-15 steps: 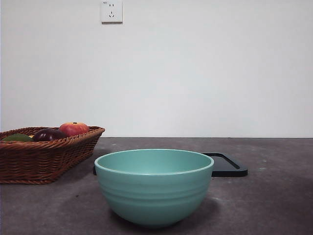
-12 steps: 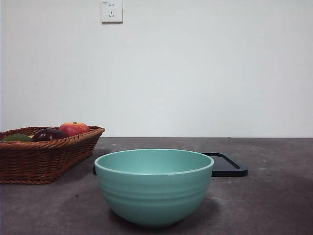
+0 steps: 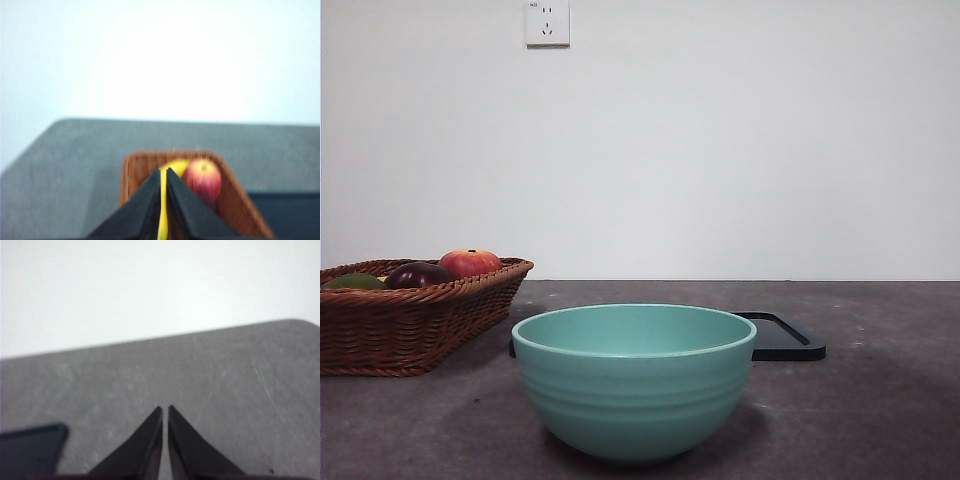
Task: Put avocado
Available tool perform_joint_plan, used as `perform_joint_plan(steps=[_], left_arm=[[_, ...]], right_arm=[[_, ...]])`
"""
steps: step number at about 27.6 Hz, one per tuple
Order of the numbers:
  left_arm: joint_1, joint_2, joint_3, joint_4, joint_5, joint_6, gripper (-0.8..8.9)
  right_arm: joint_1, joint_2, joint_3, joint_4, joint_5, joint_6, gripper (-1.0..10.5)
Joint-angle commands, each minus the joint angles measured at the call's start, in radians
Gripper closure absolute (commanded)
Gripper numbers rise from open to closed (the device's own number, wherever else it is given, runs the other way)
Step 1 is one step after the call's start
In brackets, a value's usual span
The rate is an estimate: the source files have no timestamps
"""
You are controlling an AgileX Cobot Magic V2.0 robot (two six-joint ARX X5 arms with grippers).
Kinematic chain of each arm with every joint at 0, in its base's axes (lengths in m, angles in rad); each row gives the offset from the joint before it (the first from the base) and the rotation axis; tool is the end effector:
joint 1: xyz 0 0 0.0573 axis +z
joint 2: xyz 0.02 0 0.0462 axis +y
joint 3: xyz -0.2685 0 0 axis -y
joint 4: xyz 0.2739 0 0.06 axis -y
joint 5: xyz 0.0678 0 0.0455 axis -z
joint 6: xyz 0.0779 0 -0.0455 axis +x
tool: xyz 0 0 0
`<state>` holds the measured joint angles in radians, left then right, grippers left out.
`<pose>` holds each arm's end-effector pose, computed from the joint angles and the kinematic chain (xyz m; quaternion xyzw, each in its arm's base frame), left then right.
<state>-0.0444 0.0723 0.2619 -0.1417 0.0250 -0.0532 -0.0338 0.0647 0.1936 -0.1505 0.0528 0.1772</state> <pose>0.1552 -0.0088 0.2404 -0.0268 -0.0230 -0.0353 0.9988 0.1613 -0.0096 0.2124 0.0883 0.0069 -0.0441 0.9951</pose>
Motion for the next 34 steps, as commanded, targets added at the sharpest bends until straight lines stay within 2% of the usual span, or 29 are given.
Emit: perform_joint_plan(steps=[1,6,10,14,17,23,29,34], left_arm=[[-0.002,0.075,0.085,-0.003,-0.003,-0.019,7.97],[-0.002,0.230,0.268,-0.087,0.015,-0.026,7.97],[-0.002,0.360,0.416,-0.190,0.066,-0.058,7.97],[-0.002,0.478,0.532,-0.262,0.180,-0.071,7.97],[-0.002,0.547,0.597,-0.314,0.285,-0.068,7.97],[-0.005,0.655,0.676,-0.416,0.435,-0.049,7.96],[-0.036,0.701,0.680,-0.468,0.552,-0.029,7.96],[-0.066,0.706,0.680,-0.528,0.557,-0.026,7.95]], right_arm=[[0.000,0.061,0.082,-0.025,-0.003,0.075,9.3],[0.000,0.190,0.245,-0.126,-0.093,0.084,9.3],[0.000,0.306,0.384,-0.250,-0.221,0.063,9.3],[0.000,0.415,0.513,-0.375,-0.373,0.033,9.3],[0.000,0.480,0.591,-0.428,-0.457,0.004,9.3],[0.022,0.572,0.700,-0.478,-0.574,-0.070,9.3],[0.072,0.628,0.746,-0.513,-0.686,-0.119,9.3],[0.108,0.636,0.746,-0.535,-0.681,-0.128,9.3]])
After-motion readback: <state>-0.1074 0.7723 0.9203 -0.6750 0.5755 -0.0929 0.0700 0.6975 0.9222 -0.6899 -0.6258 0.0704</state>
